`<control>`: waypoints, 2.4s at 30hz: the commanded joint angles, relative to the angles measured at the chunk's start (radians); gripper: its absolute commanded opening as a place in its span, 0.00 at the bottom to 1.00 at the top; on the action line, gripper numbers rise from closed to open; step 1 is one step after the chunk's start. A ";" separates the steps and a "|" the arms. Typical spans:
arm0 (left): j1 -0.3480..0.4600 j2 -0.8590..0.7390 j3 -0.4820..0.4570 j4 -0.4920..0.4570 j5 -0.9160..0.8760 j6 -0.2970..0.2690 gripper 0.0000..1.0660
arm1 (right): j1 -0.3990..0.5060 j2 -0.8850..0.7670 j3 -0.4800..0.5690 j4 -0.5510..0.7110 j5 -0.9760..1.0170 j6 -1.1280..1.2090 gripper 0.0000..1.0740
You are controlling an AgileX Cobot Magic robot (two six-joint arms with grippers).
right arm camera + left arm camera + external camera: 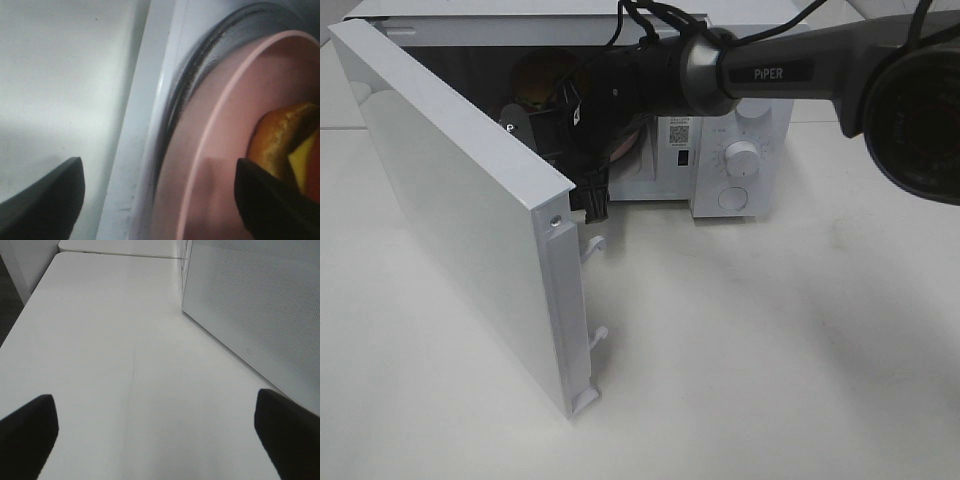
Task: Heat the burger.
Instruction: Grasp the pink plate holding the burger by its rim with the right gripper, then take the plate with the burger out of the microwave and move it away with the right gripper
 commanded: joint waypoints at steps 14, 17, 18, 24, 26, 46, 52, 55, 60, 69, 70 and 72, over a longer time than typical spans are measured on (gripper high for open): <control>0.004 -0.017 0.002 -0.003 -0.013 -0.001 0.95 | -0.004 0.010 -0.016 0.240 -0.022 -0.033 0.05; 0.004 -0.017 0.002 -0.003 -0.013 -0.001 0.95 | -0.004 0.010 -0.016 0.257 -0.022 -0.033 0.00; 0.004 -0.017 0.002 -0.003 -0.013 -0.001 0.95 | -0.004 0.008 -0.016 0.257 -0.022 -0.033 0.00; 0.004 -0.017 0.002 -0.003 -0.013 -0.001 0.95 | -0.003 -0.002 -0.016 0.257 -0.021 -0.033 0.00; 0.004 -0.017 0.002 -0.003 -0.013 -0.001 0.95 | -0.003 -0.010 -0.024 0.257 -0.007 -0.033 0.00; 0.004 -0.017 0.002 -0.003 -0.013 -0.001 0.95 | -0.004 -0.130 0.066 0.307 0.073 -0.280 0.00; 0.004 -0.017 0.002 -0.003 -0.013 -0.001 0.95 | -0.004 -0.194 0.175 0.366 0.014 -0.450 0.00; 0.004 -0.017 0.002 -0.003 -0.013 -0.001 0.95 | -0.004 -0.228 0.224 0.367 -0.004 -0.478 0.00; 0.004 -0.017 0.002 -0.003 -0.013 -0.001 0.95 | -0.004 -0.284 0.299 0.370 -0.004 -0.517 0.00; 0.004 -0.017 0.002 -0.003 -0.013 -0.001 0.95 | -0.004 -0.370 0.407 0.380 -0.030 -0.537 0.00; 0.004 -0.017 0.002 -0.003 -0.013 -0.001 0.95 | -0.004 -0.388 0.435 0.379 -0.030 -0.538 0.00; 0.004 -0.017 0.002 -0.003 -0.013 -0.001 0.95 | -0.004 -0.393 0.447 0.379 -0.030 -0.538 0.00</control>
